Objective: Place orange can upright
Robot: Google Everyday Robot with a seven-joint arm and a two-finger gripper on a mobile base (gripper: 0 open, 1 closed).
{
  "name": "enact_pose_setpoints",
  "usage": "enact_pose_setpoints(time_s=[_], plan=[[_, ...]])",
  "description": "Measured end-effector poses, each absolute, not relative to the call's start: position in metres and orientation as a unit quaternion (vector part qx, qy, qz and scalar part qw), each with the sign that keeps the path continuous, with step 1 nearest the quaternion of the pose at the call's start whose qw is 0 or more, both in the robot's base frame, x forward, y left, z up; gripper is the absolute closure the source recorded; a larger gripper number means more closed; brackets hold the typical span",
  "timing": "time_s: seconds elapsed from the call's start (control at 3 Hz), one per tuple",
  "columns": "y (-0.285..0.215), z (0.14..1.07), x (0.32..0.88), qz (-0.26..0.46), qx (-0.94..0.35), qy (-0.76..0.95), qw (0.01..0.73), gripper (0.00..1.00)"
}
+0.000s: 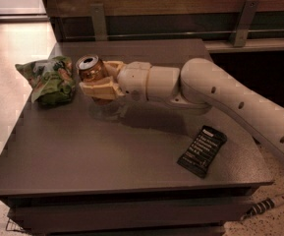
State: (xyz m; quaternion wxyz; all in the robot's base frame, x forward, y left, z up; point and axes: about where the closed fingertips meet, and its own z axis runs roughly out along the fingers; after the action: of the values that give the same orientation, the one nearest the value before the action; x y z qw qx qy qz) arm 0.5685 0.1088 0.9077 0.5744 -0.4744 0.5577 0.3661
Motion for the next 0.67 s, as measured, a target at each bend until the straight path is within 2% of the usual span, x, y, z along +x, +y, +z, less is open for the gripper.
enact_pose_setpoints(time_s=[0.67], plan=[[0.1122,0.8991,0.5867,0.364,-0.464,0.577,0.564,1.00]])
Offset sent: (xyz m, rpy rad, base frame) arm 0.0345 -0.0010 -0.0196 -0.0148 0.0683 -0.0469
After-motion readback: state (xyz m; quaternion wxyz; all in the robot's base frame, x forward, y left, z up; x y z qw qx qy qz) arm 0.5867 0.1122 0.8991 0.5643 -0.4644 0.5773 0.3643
